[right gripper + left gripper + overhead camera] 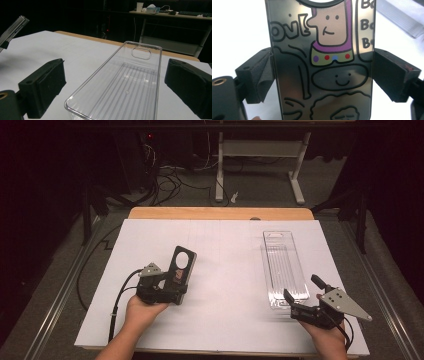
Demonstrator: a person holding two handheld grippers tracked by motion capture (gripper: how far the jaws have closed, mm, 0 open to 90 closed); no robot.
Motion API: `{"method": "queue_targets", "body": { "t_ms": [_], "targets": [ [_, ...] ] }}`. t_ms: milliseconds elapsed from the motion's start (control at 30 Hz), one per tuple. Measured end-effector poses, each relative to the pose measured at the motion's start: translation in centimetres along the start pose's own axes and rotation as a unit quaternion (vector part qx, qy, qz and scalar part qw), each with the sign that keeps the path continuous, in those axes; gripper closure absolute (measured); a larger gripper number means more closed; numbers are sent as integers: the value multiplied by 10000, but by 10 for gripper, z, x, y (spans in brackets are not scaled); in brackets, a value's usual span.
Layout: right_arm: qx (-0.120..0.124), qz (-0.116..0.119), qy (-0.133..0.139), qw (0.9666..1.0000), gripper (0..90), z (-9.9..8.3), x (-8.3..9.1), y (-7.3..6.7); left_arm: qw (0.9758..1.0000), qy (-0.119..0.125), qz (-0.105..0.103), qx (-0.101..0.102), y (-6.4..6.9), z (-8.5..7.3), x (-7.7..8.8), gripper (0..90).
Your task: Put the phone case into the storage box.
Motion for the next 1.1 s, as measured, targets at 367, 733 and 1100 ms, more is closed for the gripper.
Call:
{"method": "queue_targets", "body": {
  "t_ms": [367, 733, 1100],
  "targets": [
    [8, 15, -8, 10000, 38, -1, 0, -2, 9990, 340, -183, -240, 9, 7, 2, 124],
    [-4, 19, -14, 10000, 38, -1, 0, -2, 9962, 686, -277, -467, 15, 17, 10, 124],
    [16, 23, 5, 10000, 38, 0, 0, -5, 9900, 1123, -645, -554, 31, 28, 16, 124]
  ]
}}
Point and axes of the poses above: each handheld gripper's, and its own axes: x roughly backward along the jaws, z roughly out of its top, y roughly to its right, the point moved 10 cm from there along -x, roughly forward along the jaws, and after that the axes turned 5 degrees about y, right-handed, at the moved point
